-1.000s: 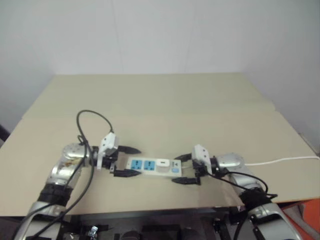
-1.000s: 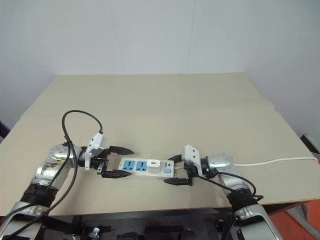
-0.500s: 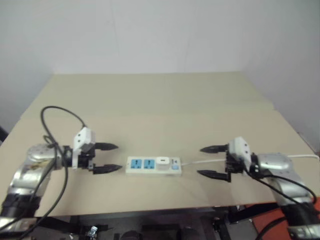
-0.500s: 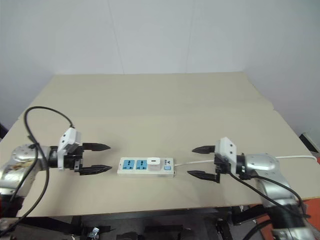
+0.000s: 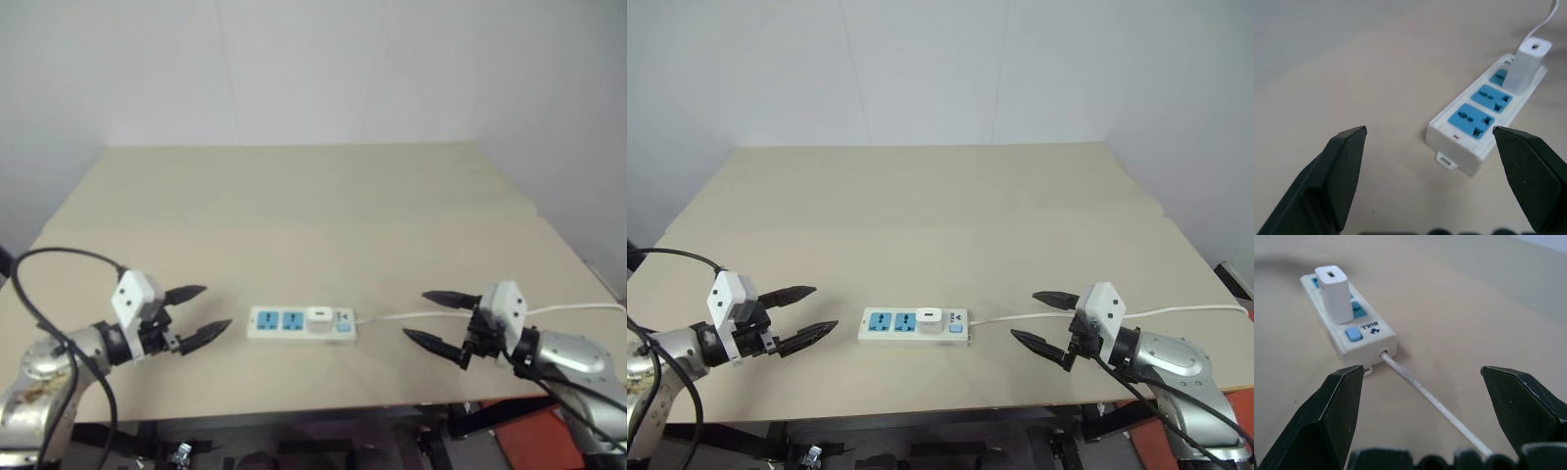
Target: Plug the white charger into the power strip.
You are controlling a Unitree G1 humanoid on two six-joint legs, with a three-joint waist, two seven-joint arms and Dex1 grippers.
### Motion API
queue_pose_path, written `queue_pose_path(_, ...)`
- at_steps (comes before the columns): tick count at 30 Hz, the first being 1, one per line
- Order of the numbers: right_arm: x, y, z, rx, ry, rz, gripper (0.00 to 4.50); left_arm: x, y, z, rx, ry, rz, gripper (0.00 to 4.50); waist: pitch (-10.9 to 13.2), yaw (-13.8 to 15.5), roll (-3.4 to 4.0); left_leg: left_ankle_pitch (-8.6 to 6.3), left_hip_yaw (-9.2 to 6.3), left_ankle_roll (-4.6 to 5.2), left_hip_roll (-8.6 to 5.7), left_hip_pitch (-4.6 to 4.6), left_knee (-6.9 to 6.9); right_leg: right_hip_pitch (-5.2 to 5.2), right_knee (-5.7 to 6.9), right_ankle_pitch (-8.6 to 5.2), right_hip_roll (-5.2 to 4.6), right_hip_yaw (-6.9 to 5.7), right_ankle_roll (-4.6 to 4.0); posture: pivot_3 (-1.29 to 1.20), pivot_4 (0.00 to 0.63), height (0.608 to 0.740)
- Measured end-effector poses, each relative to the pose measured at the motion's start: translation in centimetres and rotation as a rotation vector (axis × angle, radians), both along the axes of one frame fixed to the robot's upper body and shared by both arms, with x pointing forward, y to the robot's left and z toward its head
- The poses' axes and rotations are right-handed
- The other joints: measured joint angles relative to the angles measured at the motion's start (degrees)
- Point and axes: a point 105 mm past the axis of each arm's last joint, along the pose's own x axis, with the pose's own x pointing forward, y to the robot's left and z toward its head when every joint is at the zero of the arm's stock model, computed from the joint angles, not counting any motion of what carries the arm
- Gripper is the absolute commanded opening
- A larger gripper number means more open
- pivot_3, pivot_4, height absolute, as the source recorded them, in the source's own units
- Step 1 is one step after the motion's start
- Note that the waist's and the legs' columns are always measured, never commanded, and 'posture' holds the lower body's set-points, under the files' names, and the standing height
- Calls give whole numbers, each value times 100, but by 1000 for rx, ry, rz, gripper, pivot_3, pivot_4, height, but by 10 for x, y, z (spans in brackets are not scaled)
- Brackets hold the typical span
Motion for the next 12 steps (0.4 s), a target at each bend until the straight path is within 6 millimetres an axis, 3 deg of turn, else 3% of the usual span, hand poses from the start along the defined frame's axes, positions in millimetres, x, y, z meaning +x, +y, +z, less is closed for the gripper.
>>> queue_pose_path(12,-4,-3,-5,-8,23,-38,4467,-5,-3,1,-30,-19,-10,4500,1,1,-2,0,0,0,-1,2,0,2,-1,0,3,0,0,0,150,740)
